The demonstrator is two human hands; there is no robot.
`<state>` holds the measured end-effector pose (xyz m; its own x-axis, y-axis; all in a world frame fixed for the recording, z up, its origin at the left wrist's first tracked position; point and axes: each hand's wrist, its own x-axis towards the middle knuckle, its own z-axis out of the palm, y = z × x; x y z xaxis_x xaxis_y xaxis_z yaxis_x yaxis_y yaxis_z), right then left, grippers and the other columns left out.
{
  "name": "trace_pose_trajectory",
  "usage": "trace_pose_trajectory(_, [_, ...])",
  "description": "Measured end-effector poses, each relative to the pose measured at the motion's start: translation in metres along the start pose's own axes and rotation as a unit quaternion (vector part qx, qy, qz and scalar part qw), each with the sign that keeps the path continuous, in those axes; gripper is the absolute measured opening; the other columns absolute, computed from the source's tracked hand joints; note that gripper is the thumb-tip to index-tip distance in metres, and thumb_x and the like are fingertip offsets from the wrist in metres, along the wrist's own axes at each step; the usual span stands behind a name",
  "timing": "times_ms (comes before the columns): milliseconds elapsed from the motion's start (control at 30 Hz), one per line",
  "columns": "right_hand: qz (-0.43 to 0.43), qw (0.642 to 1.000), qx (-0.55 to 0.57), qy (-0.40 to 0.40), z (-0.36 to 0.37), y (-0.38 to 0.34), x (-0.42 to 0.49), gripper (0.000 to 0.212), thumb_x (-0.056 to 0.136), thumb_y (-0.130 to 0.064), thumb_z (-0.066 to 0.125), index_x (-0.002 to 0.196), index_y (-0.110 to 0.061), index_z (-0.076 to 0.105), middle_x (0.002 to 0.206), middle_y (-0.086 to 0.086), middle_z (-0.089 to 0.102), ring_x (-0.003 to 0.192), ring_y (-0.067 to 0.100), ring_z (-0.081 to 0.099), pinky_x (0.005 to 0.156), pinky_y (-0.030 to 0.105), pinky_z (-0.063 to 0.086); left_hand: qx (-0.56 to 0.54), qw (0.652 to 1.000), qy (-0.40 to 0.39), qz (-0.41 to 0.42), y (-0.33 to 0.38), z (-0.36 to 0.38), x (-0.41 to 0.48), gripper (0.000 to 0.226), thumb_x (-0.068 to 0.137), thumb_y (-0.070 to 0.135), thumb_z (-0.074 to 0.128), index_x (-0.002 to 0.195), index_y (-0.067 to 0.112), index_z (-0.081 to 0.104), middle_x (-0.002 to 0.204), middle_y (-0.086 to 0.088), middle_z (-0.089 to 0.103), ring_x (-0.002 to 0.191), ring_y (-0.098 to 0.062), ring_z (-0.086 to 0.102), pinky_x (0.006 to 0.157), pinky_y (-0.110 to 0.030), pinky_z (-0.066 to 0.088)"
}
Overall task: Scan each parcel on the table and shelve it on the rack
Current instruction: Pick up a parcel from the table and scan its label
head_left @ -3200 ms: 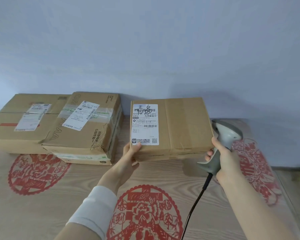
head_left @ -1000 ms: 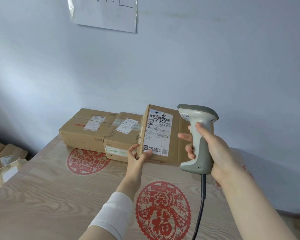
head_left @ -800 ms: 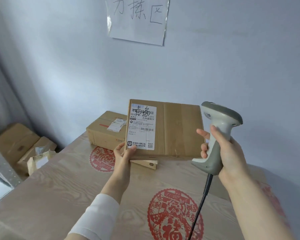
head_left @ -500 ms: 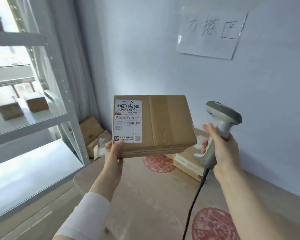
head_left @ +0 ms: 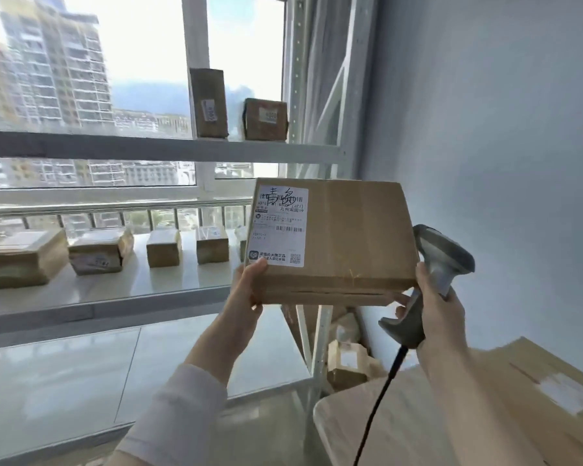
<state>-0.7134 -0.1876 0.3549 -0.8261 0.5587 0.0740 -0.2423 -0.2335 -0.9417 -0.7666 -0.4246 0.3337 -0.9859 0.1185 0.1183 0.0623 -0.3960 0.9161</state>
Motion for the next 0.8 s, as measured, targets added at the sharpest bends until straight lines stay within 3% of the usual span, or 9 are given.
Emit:
trace_pose_trajectory(100, [-0.007,0.999,0.032,-0.032,0.063,0.006,0.013,0.025,0.082,-0.045,0.066,0.093,-0.023,0.061,0.063,-0.008,0.070,0.059,0.014,0.070,0.051,0.031,0.057,0.036,0.998,-0.003,0.045,0.036,-0.044,0.030,0.065,0.067,0.060,0.065,0.121,0.029,0.049,0.111,0.003,0.064,0.097,-0.008,0.061,0.084,-0.026,0.045])
trace_pose_trajectory(200, [-0.032,0.995,0.062,-0.064,0.115,0.003,0.022,0.019,0.086,-0.038,0.063,0.091,-0.020,0.059,0.051,-0.011,0.065,0.045,0.008,0.063,0.039,0.021,0.048,0.093,0.990,0.029,0.103,0.065,-0.074,0.056,0.073,0.056,0.076,0.056,0.116,0.035,0.050,0.112,0.008,0.063,0.107,-0.011,0.056,0.101,-0.041,0.038])
trace_pose_trajectory(300, [-0.061,0.991,0.066,-0.101,0.161,-0.007,0.033,0.017,0.088,-0.037,0.060,0.086,-0.021,0.056,0.052,-0.010,0.065,0.048,0.009,0.065,0.050,0.029,0.054,0.132,0.971,0.083,0.179,0.090,-0.095,0.076,0.082,0.054,0.083,0.052,0.120,0.035,0.047,0.118,0.013,0.061,0.110,0.001,0.055,0.100,-0.025,0.039])
trace_pose_trajectory(367, [-0.084,0.986,0.063,-0.127,0.187,-0.014,0.042,0.011,0.089,-0.037,0.058,0.090,-0.025,0.057,0.059,-0.013,0.069,0.057,0.012,0.069,0.059,0.035,0.055,0.141,0.955,0.106,0.238,0.108,-0.105,0.084,0.070,0.066,0.073,0.051,0.121,0.030,0.049,0.115,0.012,0.063,0.105,0.005,0.058,0.091,-0.017,0.044])
trace_pose_trajectory(467, [-0.103,0.979,0.073,-0.161,0.220,-0.029,0.054,0.011,0.089,-0.037,0.059,0.095,-0.029,0.056,0.069,-0.014,0.071,0.057,0.010,0.069,0.047,0.024,0.054,0.151,0.937,0.115,0.292,0.137,-0.112,0.094,0.063,0.083,0.056,0.045,0.132,0.017,0.043,0.125,-0.004,0.059,0.118,-0.014,0.054,0.101,-0.029,0.041])
trace_pose_trajectory(567, [-0.113,0.973,0.091,-0.182,0.253,-0.044,0.061,0.017,0.088,-0.039,0.059,0.100,-0.028,0.056,0.078,-0.013,0.072,0.059,0.009,0.070,0.043,0.019,0.050,0.151,0.924,0.121,0.331,0.169,-0.110,0.102,0.063,0.083,0.058,0.044,0.133,0.019,0.041,0.129,-0.004,0.056,0.120,-0.015,0.052,0.103,-0.031,0.038])
trace_pose_trajectory(700, [-0.102,0.965,0.107,-0.218,0.301,-0.062,0.073,0.031,0.087,-0.043,0.061,0.110,-0.022,0.058,0.087,-0.007,0.074,0.066,0.013,0.072,0.062,0.039,0.058,0.166,0.904,0.135,0.370,0.214,-0.120,0.118,0.043,0.075,0.056,0.045,0.114,0.037,0.048,0.121,0.006,0.060,0.114,-0.009,0.055,0.095,-0.024,0.040])
trace_pose_trajectory(800, [-0.112,0.953,0.128,-0.250,0.343,-0.075,0.086,0.018,0.088,-0.042,0.061,0.098,-0.027,0.057,0.075,-0.013,0.074,0.066,0.017,0.073,0.067,0.045,0.057,0.187,0.897,0.139,0.375,0.250,-0.133,0.135,0.049,0.079,0.054,0.046,0.122,0.032,0.047,0.125,0.001,0.060,0.116,-0.014,0.055,0.098,-0.031,0.042])
